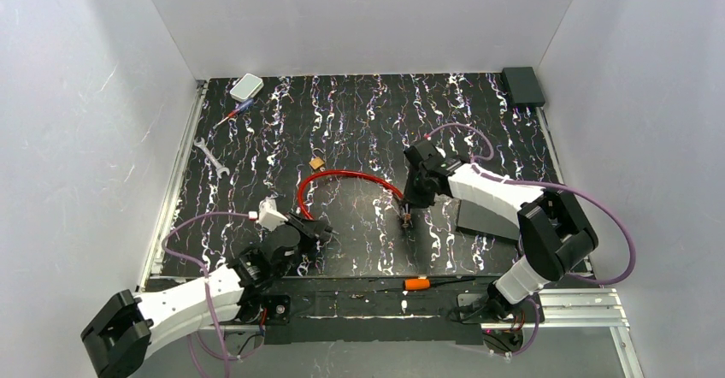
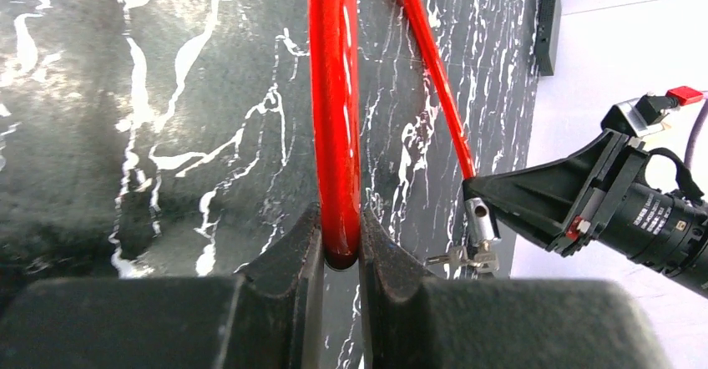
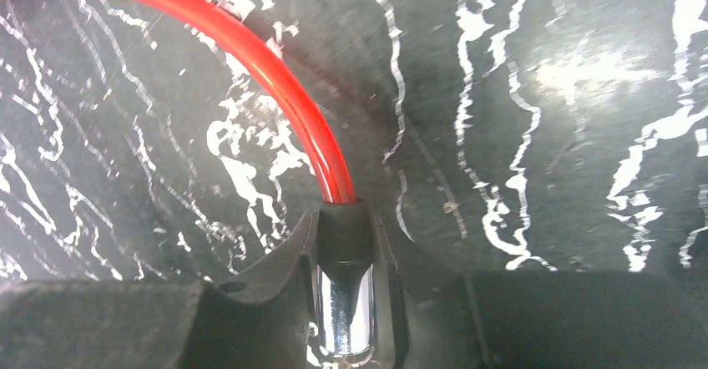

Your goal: Unlock with the key

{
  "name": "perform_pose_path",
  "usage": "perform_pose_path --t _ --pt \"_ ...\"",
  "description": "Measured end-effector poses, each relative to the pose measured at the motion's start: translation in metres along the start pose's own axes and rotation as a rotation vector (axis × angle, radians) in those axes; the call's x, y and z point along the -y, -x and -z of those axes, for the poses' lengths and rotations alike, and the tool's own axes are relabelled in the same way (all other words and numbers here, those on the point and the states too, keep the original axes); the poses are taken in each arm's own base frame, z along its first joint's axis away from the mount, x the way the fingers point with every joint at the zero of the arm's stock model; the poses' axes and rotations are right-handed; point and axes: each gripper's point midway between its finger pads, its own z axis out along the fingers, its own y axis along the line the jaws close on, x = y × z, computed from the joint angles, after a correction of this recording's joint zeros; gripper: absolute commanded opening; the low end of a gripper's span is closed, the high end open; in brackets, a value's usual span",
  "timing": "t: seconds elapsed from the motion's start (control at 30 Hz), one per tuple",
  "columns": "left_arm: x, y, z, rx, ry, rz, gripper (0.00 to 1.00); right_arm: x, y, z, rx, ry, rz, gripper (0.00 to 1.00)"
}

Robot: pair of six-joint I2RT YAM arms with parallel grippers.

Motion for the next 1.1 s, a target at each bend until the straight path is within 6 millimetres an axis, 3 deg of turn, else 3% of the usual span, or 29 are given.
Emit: perform_pose_path --t 0.27,0.47,0.77,0.97,1.1 --pt "-0.041 0.006 0.014 0.012 0.143 -0.037 0.00 0.028 0.026 -0.002 0.037 -0.050 -0.030 0.01" --pt "-0.062 0.011 0.019 0.038 0.222 -0.058 0.00 0.034 0.033 -0.004 0.044 -0.063 -0.021 0.01" --pt "-0.069 0.023 0.021 0.087 0.287 -0.089 0.20 0.039 0.032 -0.029 0.021 -0.083 0.054 0.04" --pt "-0.068 0.030 0.023 0.114 0.297 -0.103 0.34 0.034 0.041 -0.031 0.049 -0.057 0.104 0.65" --pt "-0.068 0.036 0.027 0.131 0.295 -0.113 0.76 0.033 0.046 -0.030 0.067 -0.048 0.127 0.92"
